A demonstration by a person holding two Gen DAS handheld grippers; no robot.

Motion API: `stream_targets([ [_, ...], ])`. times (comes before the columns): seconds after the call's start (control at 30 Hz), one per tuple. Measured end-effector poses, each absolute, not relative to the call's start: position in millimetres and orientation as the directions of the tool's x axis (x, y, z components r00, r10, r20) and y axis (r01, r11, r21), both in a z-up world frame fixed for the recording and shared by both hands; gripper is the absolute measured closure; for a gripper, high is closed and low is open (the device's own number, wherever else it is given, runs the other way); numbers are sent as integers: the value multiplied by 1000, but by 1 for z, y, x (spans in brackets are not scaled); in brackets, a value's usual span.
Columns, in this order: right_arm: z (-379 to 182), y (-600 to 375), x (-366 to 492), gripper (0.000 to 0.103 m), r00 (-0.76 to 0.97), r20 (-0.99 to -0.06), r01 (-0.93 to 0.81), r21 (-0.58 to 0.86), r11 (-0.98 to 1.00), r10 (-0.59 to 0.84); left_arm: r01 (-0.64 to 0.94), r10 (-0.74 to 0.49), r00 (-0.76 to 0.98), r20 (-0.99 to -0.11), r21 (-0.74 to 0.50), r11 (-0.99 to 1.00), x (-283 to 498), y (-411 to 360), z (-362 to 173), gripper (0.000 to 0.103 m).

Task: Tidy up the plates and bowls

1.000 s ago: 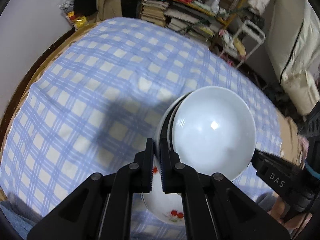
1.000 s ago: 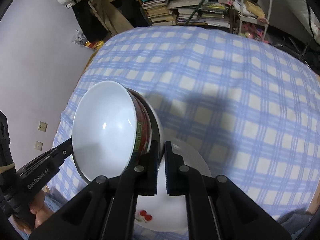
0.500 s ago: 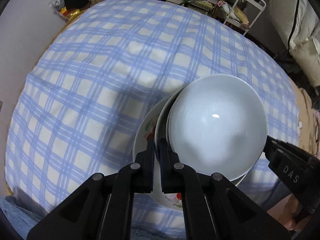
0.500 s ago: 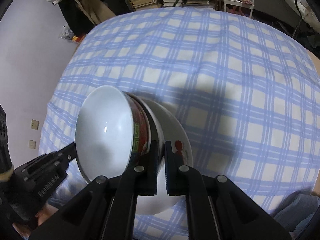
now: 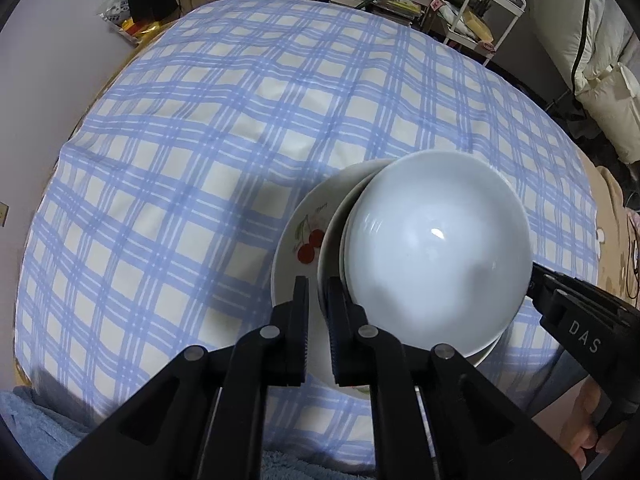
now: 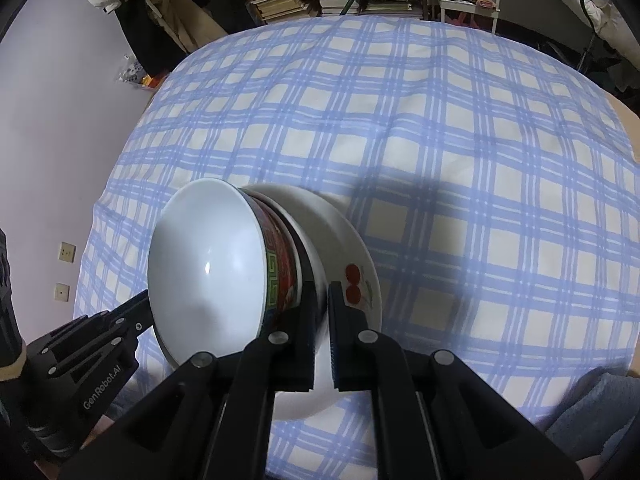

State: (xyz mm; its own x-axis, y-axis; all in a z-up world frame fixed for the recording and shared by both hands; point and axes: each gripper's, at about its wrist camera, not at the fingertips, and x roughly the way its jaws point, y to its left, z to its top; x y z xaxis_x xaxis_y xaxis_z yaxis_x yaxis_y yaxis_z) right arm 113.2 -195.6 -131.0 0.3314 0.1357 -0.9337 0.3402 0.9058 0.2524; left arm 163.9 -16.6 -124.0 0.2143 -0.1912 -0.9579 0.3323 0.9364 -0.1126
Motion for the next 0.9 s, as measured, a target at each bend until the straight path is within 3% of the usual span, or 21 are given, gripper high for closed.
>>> stream_targets([
  [0.17,-116,-194,104,94,395,-913,299,228,926,98,362,-157,310,-938,-37,932,155,-18,-107,92],
  [0.27,-98,-197,102,91,438,-894,291,234,927,88,360,-180,305,-935,-62,931,151,-15,-101,91],
  [0.33,-89,-201,99,81,452,-888,291,234,928,82,340,-145,346,-927,-20,940,146,-11,-95,91],
  [0.4,-79,-202,89,57,490,-870,285,220,933,55,333,-133,374,-918,-1,943,140,-7,-88,88],
  [0.53,-63,-207,61,42,582,-812,253,228,940,40,306,-113,462,-880,38,951,126,5,-66,84],
  [0.63,-52,-211,40,34,645,-764,234,224,946,21,290,-97,535,-839,74,954,111,15,-47,67],
  [0.77,-37,-218,19,18,716,-698,230,243,942,5,306,-88,629,-773,141,942,84,21,-27,31],
  [0.9,-19,-213,2,8,779,-627,187,195,963,-24,297,-90,695,-713,171,940,64,28,-12,20],
])
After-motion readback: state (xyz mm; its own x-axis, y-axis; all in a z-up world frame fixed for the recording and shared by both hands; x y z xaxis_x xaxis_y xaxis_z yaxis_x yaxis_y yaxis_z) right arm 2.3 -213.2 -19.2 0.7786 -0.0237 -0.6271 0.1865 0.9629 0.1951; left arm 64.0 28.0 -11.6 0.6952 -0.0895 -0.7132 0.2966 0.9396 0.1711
